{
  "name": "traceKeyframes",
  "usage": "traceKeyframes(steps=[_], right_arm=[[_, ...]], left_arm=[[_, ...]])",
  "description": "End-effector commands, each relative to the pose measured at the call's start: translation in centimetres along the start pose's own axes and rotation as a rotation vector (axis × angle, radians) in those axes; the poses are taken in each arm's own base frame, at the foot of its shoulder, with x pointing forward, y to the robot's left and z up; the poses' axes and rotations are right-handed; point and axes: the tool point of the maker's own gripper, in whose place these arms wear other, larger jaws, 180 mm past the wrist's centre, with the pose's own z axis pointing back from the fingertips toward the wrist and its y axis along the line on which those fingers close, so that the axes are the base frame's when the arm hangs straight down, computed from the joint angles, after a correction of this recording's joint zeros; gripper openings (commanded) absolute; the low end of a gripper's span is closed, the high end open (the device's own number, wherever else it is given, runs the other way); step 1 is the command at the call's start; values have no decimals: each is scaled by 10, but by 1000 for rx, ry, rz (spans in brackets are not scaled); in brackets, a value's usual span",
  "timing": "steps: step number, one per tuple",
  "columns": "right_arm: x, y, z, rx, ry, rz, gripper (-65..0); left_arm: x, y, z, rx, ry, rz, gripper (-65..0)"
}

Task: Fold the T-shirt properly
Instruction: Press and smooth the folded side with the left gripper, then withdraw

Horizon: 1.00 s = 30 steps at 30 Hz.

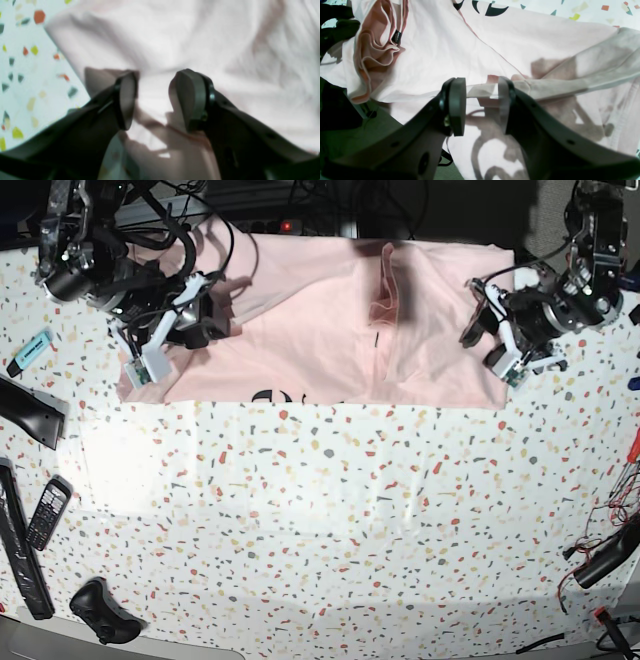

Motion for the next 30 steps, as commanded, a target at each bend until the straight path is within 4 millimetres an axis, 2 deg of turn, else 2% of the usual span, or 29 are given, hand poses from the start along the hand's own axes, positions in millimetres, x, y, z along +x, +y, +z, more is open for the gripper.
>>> traceKeyframes(steps=[1,4,7,9,13,16,19,21,24,30], right_arm=[[11,1,3,5,-39,26,-442],[11,0,3,4,-38,27,-442],[9,-6,3,-30,-19,41,-442],[8,-16,4,-74,-4,60,-436],[25,-36,16,-128,-62,40,-399],[34,-54,32,-167,-114,-5,-397],[33,-76,53,-229,-127,-53,-397],[28,-85,64,-242,-116,-81,-397],[16,-97,69,-240,-75,-117,-397],[-33,-132,64,-250,57,-247,-397]], left_arm=[[4,17,1,50,4,-8,-358],[2,37,-5,109,30,5,-358],[4,45,-8,121,37,11,-358],[8,44,-8,109,24,30,-358],[21,36,-2,42,-28,80,-358],[34,33,10,-7,-50,87,-358],[50,35,23,-26,-94,75,-358],[56,37,28,-22,-107,54,-358],[61,35,30,-19,-117,38,-358],[63,36,30,-18,-122,36,-358]])
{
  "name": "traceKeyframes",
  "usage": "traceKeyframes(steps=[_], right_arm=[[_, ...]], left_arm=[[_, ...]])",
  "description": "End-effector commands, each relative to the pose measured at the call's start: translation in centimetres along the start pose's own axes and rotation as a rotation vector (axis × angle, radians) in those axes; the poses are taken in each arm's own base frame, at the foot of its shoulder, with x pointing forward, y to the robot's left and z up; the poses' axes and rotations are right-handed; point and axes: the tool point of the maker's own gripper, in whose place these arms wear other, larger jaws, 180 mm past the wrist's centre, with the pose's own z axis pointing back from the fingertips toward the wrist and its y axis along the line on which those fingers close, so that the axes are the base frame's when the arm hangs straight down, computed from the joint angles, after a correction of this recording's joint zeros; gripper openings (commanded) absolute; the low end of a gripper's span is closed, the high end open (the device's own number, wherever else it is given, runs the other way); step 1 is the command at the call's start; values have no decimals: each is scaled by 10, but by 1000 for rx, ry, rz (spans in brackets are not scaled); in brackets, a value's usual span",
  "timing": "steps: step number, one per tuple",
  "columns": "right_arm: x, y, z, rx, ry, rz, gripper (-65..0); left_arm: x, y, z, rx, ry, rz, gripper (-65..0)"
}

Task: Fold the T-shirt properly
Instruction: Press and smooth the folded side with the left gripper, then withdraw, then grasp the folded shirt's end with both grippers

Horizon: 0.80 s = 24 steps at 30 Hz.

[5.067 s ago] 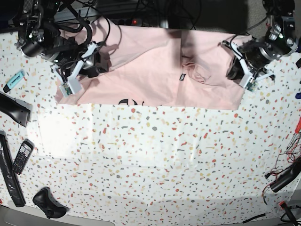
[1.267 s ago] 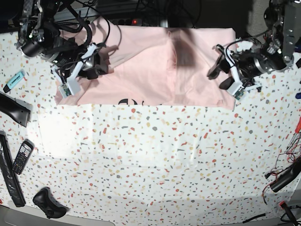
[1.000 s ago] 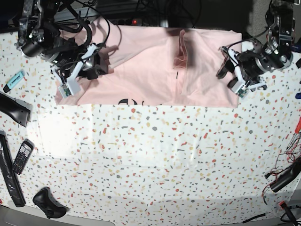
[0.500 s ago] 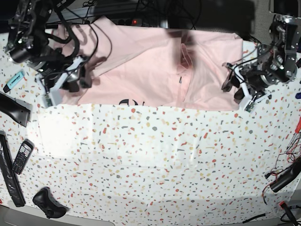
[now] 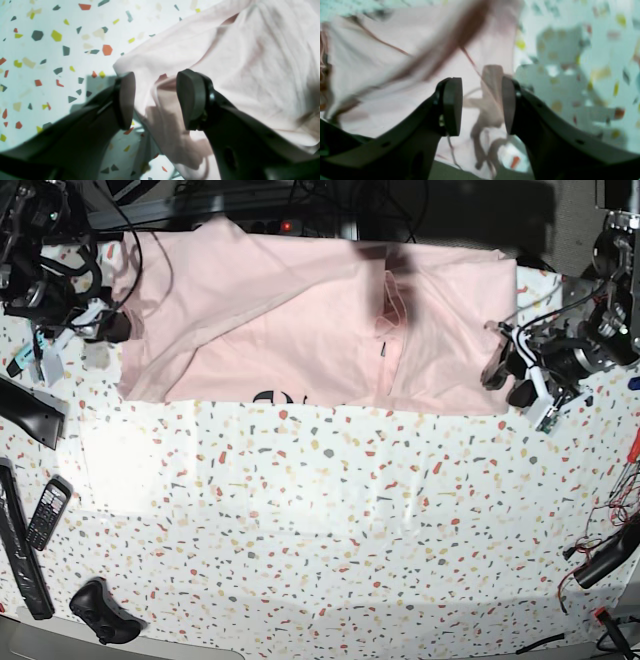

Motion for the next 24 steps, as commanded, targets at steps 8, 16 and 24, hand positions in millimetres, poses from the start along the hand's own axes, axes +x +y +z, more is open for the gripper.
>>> traceKeyframes(steps=[8,16,24], right_arm=[[-16,-29,-9,2,22,-81,-397],[-32,-4,-33,85,52,-88,-398],[-51,46,-58,208,129,-47,-398]], left_arm=[[11,14,6,56,-18,-41,-358],[11,15,6,64,-18,-34,-358],[11,16,6,64,-18,-34,-358]])
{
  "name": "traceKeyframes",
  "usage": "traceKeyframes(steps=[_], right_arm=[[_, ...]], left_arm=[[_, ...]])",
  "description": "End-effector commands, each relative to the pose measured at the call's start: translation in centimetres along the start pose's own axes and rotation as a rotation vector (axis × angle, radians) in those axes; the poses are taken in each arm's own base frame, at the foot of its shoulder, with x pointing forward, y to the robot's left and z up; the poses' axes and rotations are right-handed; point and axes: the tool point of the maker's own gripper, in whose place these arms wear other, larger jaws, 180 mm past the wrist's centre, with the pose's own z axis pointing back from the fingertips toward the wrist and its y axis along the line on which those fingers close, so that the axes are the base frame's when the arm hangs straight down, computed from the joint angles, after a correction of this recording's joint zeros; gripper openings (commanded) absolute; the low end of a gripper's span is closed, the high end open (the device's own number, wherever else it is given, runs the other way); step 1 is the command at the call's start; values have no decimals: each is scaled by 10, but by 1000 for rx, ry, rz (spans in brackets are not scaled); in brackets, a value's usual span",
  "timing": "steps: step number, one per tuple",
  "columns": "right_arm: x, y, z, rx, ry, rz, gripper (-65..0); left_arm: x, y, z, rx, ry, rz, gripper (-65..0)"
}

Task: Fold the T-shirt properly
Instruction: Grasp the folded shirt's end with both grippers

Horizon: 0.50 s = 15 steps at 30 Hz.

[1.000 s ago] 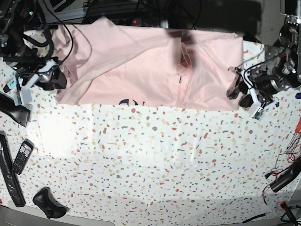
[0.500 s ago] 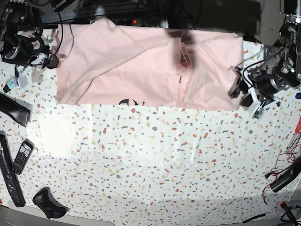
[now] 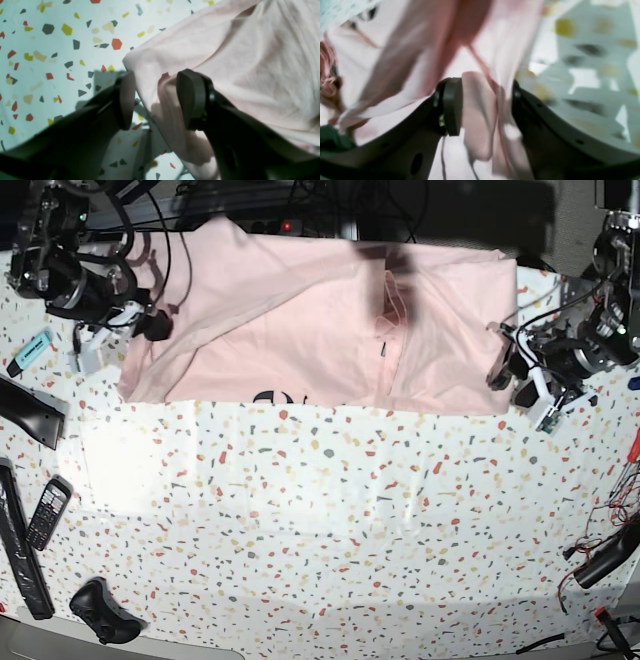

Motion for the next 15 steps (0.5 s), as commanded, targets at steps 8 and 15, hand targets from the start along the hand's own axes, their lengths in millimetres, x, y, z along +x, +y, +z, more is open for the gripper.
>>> traceKeyframes(steps=[8,15], right_arm=[[-12,9,-8,18,67,45,-623],[33,-12,30,-63,-120,36,-650]], left_arm=[[13,9,6,29,-31,-38,-358],[9,14,6,53,-9,-63,-358]])
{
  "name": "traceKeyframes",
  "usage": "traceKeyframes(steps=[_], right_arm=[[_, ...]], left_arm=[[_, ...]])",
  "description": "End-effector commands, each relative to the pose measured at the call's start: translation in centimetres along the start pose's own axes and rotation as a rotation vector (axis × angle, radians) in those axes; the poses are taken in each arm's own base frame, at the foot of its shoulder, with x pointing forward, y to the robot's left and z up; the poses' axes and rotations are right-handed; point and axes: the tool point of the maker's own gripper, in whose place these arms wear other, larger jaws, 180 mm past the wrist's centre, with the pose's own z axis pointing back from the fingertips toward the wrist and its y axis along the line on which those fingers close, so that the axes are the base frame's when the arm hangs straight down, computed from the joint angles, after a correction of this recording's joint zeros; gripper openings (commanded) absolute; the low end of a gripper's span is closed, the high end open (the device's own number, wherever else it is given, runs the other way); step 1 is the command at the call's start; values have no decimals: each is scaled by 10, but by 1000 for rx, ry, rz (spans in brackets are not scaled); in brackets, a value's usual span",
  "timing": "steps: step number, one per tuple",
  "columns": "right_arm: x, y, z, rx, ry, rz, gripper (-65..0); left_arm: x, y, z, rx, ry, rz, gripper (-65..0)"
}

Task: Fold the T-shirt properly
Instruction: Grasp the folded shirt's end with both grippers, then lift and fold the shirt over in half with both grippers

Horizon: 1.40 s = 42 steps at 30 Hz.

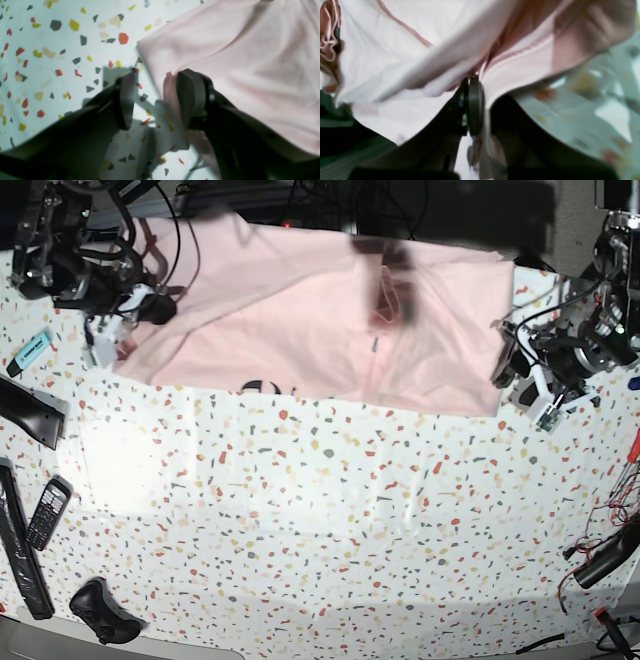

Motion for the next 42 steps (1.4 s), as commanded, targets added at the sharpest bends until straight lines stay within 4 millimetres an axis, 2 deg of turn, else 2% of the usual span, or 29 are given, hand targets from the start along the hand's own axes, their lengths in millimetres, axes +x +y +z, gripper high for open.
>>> traceKeyframes(steps=[1,4,11,16,20,27,31,35,40,42], right_arm=[[28,1,13,11,-96,22,-650],[44,16,27,70,-144,24,-650],[67,83,35,232,-231,109,-650],[86,155,33,395,-323,172,-650],[100,217,20,549,-347,233,-650],[102,326,-6,710,-343,367,-650],[99,372,-15,728,-362,423,-650],[84,393,-29,740,-316,444,-650],[69,406,-48,750,-276,429,-650],[66,414,-50,782,-283,409,-581]], left_arm=[[15,8,6,18,-42,-22,-358],[13,7,6,16,-40,-21,-358],[1,1,6,4,-17,-10,-358],[-12,-6,6,-10,5,1,-358],[-17,-9,6,-15,17,6,-358],[-25,-10,7,-12,42,-2,-358],[-25,-10,7,-11,42,-2,-358],[-26,-10,7,-11,43,-2,-358],[-26,-10,7,-11,45,-2,-358],[-26,-10,7,-11,45,-2,-358]])
